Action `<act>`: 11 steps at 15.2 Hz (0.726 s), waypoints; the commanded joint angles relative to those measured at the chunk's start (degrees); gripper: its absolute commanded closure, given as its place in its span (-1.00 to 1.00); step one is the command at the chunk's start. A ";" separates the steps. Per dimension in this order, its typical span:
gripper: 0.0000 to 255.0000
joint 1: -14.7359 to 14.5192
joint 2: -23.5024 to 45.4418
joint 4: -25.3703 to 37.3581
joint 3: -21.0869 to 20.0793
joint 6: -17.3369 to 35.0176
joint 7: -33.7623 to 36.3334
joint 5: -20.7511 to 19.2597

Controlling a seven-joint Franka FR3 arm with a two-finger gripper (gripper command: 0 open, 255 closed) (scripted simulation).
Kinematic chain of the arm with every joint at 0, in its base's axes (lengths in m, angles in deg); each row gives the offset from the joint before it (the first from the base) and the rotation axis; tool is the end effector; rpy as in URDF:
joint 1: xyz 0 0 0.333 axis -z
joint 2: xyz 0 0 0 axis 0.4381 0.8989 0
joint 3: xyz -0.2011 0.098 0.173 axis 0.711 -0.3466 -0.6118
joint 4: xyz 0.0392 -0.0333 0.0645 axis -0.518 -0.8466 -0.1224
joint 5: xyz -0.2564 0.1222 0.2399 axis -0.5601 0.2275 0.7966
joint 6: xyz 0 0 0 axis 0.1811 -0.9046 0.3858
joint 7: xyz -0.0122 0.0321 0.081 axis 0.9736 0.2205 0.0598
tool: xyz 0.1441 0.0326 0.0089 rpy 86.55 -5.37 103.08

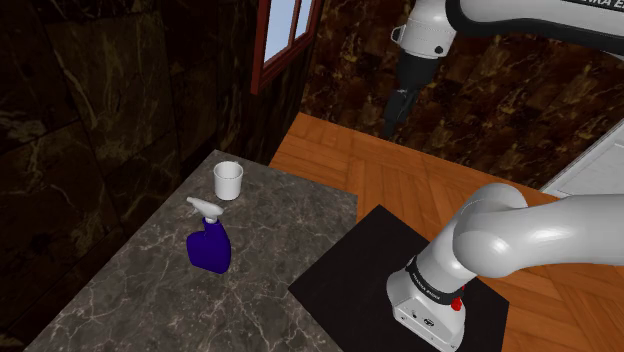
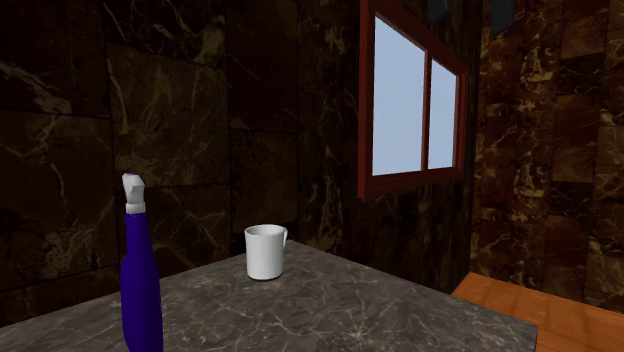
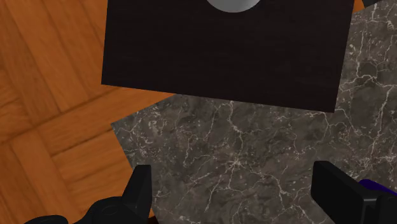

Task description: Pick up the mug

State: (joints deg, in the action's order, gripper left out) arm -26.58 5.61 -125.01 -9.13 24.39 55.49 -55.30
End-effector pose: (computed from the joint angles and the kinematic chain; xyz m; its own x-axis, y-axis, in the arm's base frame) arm 0.2904 -0.0063 0.4904 0.9866 0.1211 -0.1094 0.1282 -0.9899 0.0602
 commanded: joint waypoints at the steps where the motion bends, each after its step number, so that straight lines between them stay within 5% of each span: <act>1: -1.00 0.00 0.00 0.00 0.00 0.00 0.00 0.00; 11: -1.00 -1.78 15.95 -0.94 -6.39 17.86 9.20 3.97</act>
State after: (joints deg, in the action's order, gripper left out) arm -28.11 19.55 -126.10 -14.69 40.20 63.51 -51.74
